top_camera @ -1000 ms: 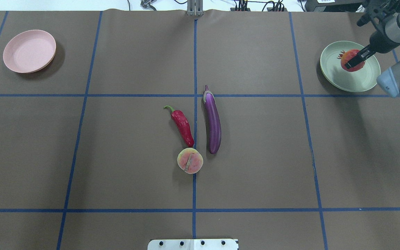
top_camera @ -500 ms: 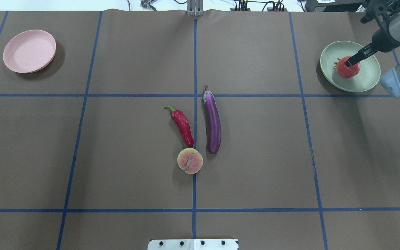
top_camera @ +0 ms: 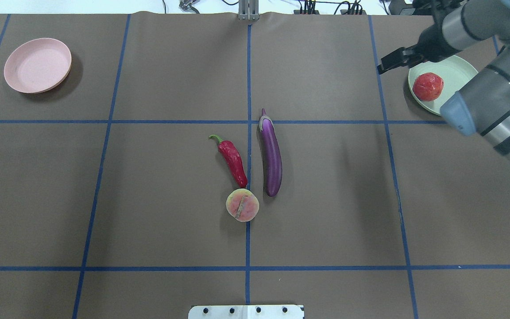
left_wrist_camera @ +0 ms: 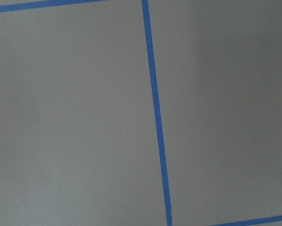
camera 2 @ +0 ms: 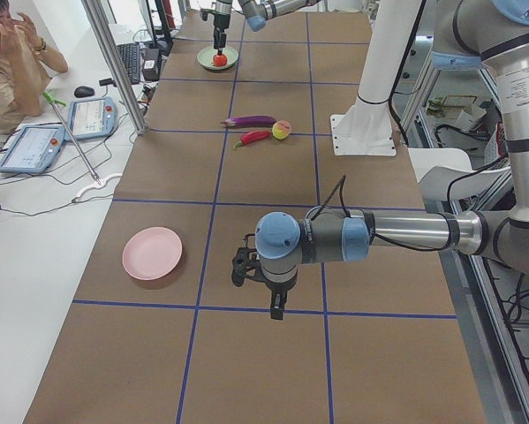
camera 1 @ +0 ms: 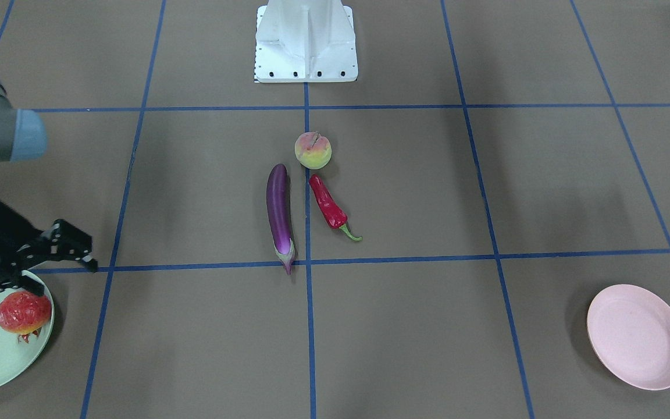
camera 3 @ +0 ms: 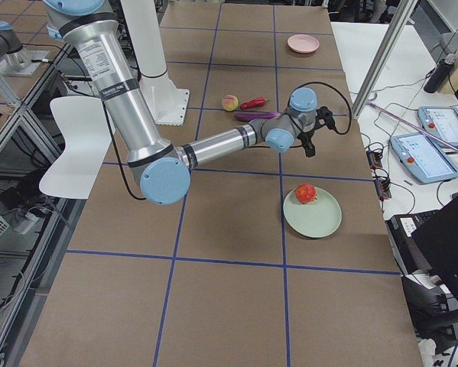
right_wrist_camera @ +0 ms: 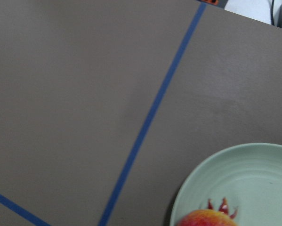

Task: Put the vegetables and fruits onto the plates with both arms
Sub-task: 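Carry the red fruit to the green plate and release it, then reach the right gripper to the peach and grasp it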

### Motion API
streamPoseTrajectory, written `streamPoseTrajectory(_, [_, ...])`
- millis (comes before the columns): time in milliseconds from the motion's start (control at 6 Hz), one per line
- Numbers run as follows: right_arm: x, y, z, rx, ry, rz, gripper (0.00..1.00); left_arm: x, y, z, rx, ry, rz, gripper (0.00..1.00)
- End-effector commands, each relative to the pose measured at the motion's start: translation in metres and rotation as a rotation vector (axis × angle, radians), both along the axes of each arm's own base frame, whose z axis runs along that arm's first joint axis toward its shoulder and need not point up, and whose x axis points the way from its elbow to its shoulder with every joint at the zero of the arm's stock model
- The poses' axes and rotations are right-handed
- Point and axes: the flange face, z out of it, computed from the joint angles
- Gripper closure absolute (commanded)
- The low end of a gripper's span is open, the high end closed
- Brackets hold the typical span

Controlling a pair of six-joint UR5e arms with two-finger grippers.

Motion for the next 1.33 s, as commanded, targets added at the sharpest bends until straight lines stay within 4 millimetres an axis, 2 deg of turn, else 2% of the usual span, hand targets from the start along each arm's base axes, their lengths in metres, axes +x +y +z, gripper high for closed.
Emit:
streamPoseTrajectory(0, [-0.112, 0.101, -0.115, -0.065, 0.064, 0.043, 0.01, 0.000, 0.000, 0.000, -0.002, 0.000, 0.000, 0.00])
streamPoseTrajectory(167, [-0.161, 0.144, -0.167, -0.094, 0.107, 0.070, 0.01, 0.000, 0.000, 0.000, 0.000, 0.000, 0.000, 0.00])
streamPoseTrajectory(333, [-0.210, 0.191, -0.186, -0.104, 0.138, 0.074, 0.01, 0.000, 0.000, 0.000, -0.002, 0.000, 0.000, 0.00])
streamPoseTrajectory(500, [-0.247, 0.227, -0.197, -0.126, 0.175, 0.085, 0.01, 0.000, 0.001, 0.001, -0.002, 0.000, 0.000, 0.00])
streamPoseTrajectory(667, [-0.271, 0.243, -0.205, -0.140, 0.199, 0.089, 0.01, 0.000, 0.001, 0.001, -0.002, 0.001, 0.000, 0.00])
streamPoseTrajectory(1000, [-0.327, 0.256, -0.227, -0.155, 0.224, 0.095, 0.01, 0.000, 0.000, -0.001, 0.001, 0.001, 0.000, 0.00])
streamPoseTrajectory(1167, [-0.336, 0.265, -0.225, -0.143, 0.236, 0.093, 0.01, 0.000, 0.000, -0.001, 0.001, 0.001, 0.000, 0.00])
